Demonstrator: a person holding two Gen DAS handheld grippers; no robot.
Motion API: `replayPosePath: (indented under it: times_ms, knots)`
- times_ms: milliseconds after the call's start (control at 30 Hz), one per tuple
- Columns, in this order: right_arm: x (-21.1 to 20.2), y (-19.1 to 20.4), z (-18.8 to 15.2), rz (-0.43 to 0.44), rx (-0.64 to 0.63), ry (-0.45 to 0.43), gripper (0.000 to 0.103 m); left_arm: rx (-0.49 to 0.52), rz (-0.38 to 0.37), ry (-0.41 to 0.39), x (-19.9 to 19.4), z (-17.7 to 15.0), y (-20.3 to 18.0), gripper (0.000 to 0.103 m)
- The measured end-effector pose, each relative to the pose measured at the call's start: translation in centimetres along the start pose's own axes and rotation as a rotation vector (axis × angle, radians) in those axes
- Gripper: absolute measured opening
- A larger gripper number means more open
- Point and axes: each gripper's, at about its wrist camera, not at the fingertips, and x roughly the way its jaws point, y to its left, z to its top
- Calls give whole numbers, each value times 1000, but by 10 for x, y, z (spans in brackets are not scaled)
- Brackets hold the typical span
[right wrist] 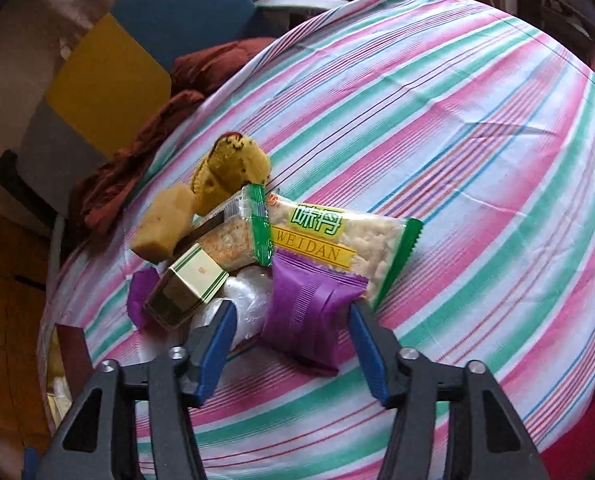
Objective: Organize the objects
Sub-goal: 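Grasp purple packet with right gripper while left gripper grasps yellow sponge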
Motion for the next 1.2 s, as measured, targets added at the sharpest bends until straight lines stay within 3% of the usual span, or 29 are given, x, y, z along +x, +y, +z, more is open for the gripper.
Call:
replayPosePath:
  times_ms: [67,100,200,333,433,800,1200]
  knots:
    - [9,2,-1,-20,-13,38,52,8,-28,9,6,4,-8,87]
    - [12,3,-1,-22,-16,47,46,8,-51,19,11,7,-13,87]
    - [7,9,-3,-53,-66,22,36,0,-80,40,20,12,-22,87]
    - [-2,16,-8,-70,-120,-7,34,11,-132,72,32,21,-34,85]
    - [-12,18,-8,-101,-139,-67,34,-35,-183,120,45,29,-34,83]
    - [-32,24,0,-10,-150,-167,34,-17,-211,194,107,78,-55,82]
    - [-36,15,1,73,-104,-155,34,122,-164,230,189,119,-106,92]
